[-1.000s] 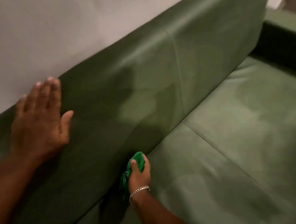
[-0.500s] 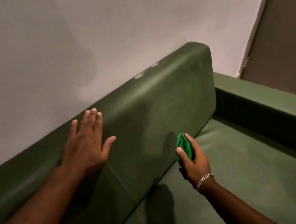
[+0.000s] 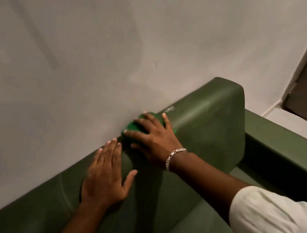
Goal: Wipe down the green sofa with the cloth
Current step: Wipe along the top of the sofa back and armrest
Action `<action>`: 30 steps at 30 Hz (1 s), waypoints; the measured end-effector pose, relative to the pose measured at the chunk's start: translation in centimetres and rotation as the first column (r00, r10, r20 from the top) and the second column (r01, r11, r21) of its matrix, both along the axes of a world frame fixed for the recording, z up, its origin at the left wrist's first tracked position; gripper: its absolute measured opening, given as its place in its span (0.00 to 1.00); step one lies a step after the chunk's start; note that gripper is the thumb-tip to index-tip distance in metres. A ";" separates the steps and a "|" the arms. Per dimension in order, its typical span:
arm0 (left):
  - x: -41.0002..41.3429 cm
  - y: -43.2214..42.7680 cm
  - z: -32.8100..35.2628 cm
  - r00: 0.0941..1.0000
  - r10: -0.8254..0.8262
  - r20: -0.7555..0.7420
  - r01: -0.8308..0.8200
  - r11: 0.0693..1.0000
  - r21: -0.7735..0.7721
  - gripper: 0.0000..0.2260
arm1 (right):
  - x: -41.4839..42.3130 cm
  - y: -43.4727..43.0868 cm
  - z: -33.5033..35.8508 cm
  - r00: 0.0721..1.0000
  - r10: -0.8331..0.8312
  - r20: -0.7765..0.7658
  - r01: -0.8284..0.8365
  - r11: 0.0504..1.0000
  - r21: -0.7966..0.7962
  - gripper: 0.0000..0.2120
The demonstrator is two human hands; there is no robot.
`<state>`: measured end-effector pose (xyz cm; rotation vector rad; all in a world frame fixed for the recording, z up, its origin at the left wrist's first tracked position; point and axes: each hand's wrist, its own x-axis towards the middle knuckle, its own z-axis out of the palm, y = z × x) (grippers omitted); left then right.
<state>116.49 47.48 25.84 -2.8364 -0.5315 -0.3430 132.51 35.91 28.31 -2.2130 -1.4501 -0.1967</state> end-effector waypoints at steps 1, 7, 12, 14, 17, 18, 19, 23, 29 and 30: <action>-0.1 0.0 -0.1 1.000 -0.001 -0.004 0.001 1.000 -0.004 0.36 | -0.1 0.3 -0.5 0.999 0.000 0.050 0.001 1.000 -0.029 0.19; -0.2 0.3 -0.4 1.000 -0.018 -0.009 0.017 0.999 -0.046 0.38 | 5.9 -1.4 -0.4 0.986 -0.131 0.100 0.138 0.988 -0.070 0.18; 0.0 0.8 -1.0 1.000 -0.027 -0.015 0.027 0.999 -0.025 0.39 | 14.0 -3.2 0.7 0.876 -0.479 -0.056 0.468 0.872 -0.146 0.18; 0.0 0.9 -1.0 0.999 -0.028 -0.014 0.028 1.000 -0.012 0.39 | 12.9 -2.2 1.0 0.848 -0.522 -0.087 0.513 0.851 -0.112 0.17; 0.1 0.6 -0.6 0.999 -0.033 -0.012 0.033 0.999 -0.021 0.38 | 7.0 -0.2 0.8 0.899 -0.433 -0.070 0.427 0.900 -0.087 0.17; 0.1 0.5 -0.5 0.999 -0.025 -0.025 0.025 0.999 -0.025 0.38 | 4.8 0.7 0.6 0.929 -0.365 -0.058 0.360 0.929 -0.084 0.18; 0.1 0.5 -0.3 0.999 -0.017 -0.037 0.016 1.000 -0.026 0.37 | 2.9 1.4 0.5 0.954 -0.295 -0.044 0.291 0.952 -0.091 0.19; 0.0 0.3 -0.1 0.998 -0.012 -0.056 0.010 0.999 -0.045 0.38 | 4.8 1.2 1.5 0.995 -0.046 0.090 0.063 0.977 -0.203 0.19; 0.2 0.7 -0.5 0.998 -0.007 -0.067 0.005 0.999 -0.039 0.39 | 14.2 -2.4 1.7 0.878 -0.475 -0.060 0.458 0.870 -0.182 0.16; 0.3 0.7 -0.6 0.997 -0.011 -0.074 0.008 0.999 -0.041 0.39 | 12.9 -1.7 1.5 0.870 -0.490 -0.057 0.476 0.865 -0.157 0.16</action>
